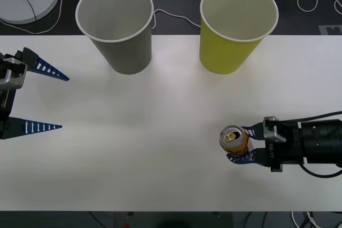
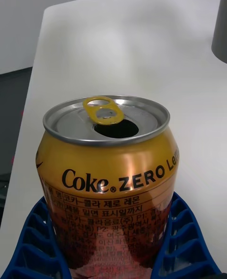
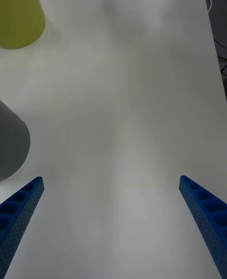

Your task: Put the can into the green bin and the plastic bottle into the gray bin

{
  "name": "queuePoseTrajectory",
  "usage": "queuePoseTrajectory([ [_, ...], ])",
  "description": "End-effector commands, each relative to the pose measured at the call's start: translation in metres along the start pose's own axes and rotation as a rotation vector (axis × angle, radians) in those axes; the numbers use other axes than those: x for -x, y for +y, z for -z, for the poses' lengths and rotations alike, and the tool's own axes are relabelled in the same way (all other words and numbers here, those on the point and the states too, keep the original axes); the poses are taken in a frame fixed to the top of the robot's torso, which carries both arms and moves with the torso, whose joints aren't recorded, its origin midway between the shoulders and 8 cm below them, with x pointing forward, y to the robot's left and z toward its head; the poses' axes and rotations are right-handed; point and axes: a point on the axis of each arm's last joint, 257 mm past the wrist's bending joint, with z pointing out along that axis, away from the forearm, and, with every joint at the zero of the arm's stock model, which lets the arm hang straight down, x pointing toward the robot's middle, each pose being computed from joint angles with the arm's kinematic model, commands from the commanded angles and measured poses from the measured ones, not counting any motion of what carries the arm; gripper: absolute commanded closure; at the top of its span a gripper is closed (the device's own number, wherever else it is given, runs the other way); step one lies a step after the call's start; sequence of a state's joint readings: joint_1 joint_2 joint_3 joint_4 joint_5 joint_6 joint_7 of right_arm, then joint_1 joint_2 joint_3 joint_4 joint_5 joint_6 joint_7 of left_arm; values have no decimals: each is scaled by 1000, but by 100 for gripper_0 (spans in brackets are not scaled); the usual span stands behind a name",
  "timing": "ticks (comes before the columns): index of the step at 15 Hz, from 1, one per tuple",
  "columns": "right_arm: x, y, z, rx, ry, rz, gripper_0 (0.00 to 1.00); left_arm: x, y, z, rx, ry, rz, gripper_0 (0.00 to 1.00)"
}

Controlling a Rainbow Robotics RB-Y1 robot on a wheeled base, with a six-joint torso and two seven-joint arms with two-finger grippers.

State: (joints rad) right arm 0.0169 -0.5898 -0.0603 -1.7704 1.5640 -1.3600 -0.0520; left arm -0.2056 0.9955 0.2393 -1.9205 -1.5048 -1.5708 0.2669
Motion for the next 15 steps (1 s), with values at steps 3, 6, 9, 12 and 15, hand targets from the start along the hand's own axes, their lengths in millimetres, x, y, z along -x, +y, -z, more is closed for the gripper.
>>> queuePoseTrajectory([
  [3, 28, -16, 26, -56, 107, -104, 100, 0, 0, 0, 0, 0, 0, 0],
  [6, 42, -29, 46, -115, 174, -172, 100, 0, 0, 0, 0, 0, 0, 0],
  [9, 50, -45, 66, -149, 226, -233, 100, 0, 0, 0, 0, 0, 0, 0],
  [12, 60, -64, 95, -174, 309, -281, 100, 0, 0, 0, 0, 0, 0, 0],
  [15, 77, -84, 125, -211, 395, -324, 100, 0, 0, 0, 0, 0, 0, 0],
])
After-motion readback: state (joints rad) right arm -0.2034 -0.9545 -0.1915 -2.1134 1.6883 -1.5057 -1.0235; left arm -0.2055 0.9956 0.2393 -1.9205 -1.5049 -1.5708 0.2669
